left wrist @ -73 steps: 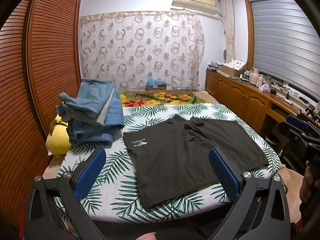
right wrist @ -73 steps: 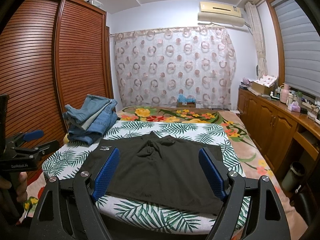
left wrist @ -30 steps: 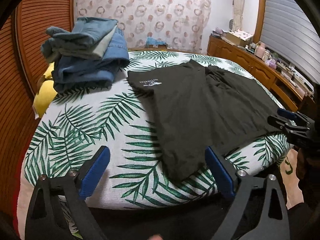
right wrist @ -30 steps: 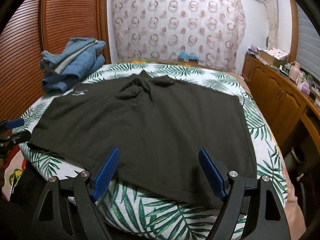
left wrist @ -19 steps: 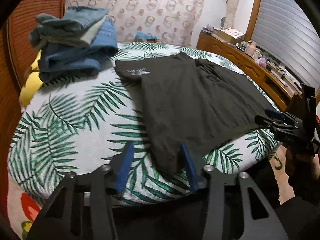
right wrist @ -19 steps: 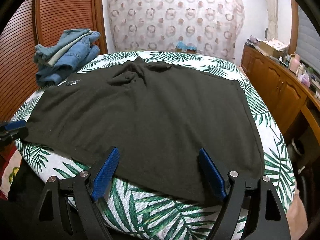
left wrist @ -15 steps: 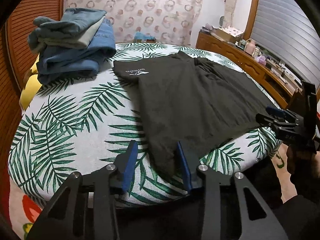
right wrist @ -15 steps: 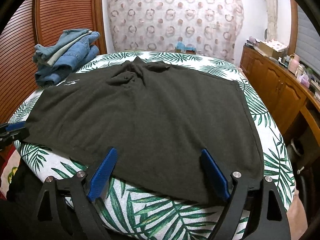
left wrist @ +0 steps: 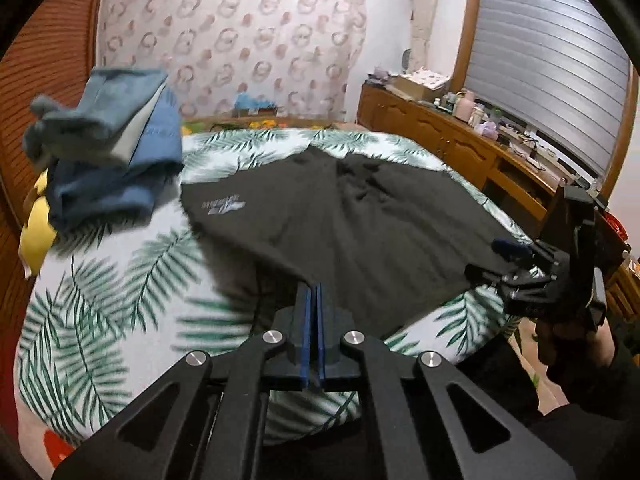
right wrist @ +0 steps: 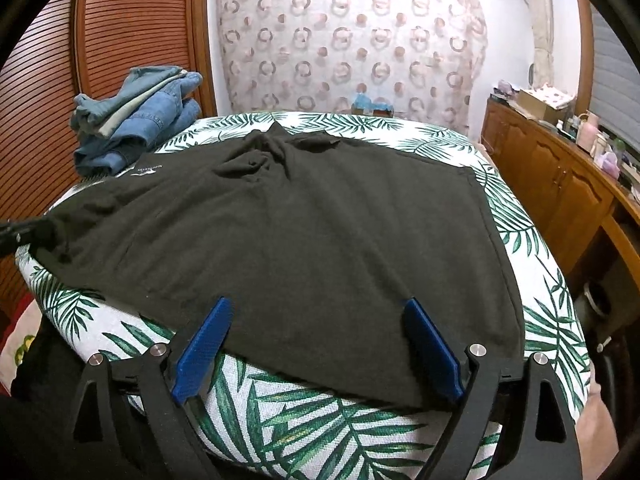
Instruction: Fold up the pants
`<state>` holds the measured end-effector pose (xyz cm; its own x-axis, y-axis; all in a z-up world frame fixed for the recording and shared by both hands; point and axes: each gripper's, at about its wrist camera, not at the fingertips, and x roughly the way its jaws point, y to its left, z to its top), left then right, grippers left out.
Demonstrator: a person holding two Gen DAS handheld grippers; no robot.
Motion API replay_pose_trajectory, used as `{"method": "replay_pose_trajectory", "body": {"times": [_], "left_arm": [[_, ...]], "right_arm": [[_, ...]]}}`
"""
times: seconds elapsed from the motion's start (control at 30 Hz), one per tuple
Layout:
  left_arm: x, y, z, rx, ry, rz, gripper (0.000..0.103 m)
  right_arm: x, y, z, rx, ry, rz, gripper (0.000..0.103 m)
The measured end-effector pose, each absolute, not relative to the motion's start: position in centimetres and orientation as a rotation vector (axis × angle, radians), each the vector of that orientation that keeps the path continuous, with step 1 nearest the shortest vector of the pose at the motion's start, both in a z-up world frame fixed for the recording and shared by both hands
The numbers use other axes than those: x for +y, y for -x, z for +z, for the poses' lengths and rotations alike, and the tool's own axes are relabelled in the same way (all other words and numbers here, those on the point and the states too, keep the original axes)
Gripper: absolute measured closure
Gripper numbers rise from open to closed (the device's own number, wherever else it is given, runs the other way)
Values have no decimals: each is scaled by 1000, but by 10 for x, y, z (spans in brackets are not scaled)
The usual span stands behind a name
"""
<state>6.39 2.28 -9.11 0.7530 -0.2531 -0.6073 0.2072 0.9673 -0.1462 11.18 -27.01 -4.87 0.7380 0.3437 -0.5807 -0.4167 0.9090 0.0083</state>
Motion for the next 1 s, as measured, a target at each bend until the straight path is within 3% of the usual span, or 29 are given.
{"method": "replay_pose_trajectory", "body": {"times": [1.0], "left_arm": [[-106, -121, -5, 536, -66, -537, 100]], "right_arm": [[-302, -91, -35, 511, 89, 351, 13]]}}
